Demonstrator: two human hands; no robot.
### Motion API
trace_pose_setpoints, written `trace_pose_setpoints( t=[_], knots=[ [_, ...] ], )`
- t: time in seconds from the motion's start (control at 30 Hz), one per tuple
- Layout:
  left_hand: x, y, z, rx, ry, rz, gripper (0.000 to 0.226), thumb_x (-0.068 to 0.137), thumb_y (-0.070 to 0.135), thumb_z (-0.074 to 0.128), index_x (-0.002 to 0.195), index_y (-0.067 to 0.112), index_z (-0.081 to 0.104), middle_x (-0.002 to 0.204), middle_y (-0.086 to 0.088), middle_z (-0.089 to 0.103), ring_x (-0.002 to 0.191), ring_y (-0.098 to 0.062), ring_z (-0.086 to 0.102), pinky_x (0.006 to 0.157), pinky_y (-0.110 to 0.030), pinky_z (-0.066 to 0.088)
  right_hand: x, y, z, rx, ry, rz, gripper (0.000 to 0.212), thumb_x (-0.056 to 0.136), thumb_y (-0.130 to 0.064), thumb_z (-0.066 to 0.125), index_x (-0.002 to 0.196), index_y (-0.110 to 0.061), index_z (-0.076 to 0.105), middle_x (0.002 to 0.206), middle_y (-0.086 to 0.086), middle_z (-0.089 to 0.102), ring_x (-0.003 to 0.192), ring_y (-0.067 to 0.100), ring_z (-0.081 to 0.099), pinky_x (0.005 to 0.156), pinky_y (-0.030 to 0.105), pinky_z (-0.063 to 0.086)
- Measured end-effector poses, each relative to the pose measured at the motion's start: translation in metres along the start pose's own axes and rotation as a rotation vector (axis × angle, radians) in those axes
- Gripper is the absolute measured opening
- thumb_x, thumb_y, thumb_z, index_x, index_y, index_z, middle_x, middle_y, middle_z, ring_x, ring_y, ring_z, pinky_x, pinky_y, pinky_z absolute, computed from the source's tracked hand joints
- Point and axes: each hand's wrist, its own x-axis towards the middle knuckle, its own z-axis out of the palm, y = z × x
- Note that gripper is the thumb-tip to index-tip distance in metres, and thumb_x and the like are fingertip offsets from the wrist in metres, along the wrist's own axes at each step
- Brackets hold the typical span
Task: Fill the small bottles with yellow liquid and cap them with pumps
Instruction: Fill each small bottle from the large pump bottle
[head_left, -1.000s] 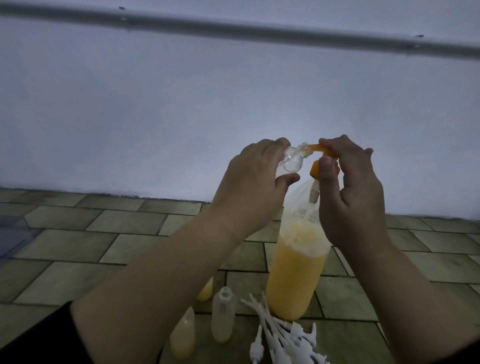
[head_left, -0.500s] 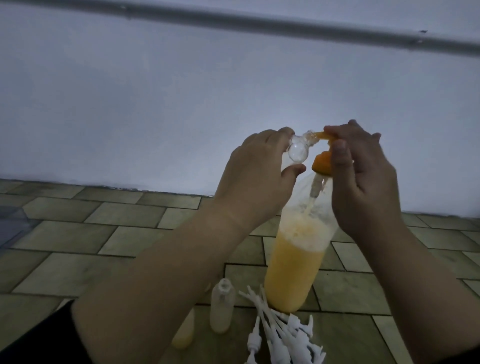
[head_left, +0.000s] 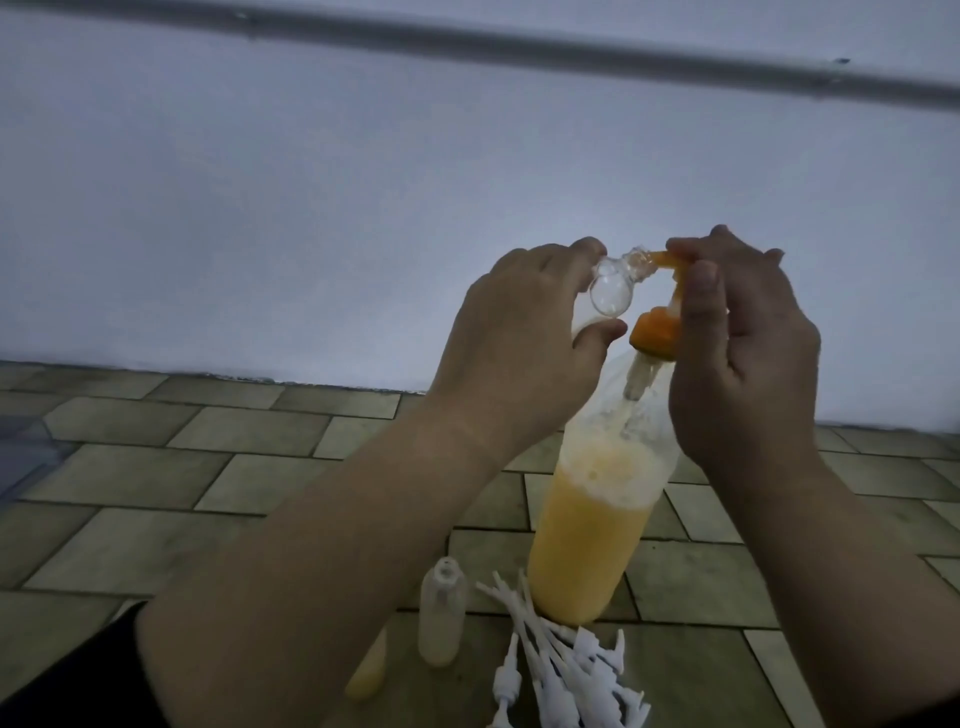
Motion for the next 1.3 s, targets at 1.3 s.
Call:
trace_pose_setpoints(
  t=[1.3],
  knots=[
    [0.0,0.001,-0.007,-0.007,-0.019,0.049,0.047,0.087,0.035,0.062,0.129,0.02,0.049,0.125,0.003,0.057,0.108,-0.012,0.051,0.088,-0.023,0.044,-0.006,-0.005,0.003,-0.002,0.025,0.038,0.045,0.097,-0.037,0.03,0.12,-0.011,0.058,0.119,-0.012,0.051,0.132,0.01,0.038,0.118,0.037,0.017]
  ],
)
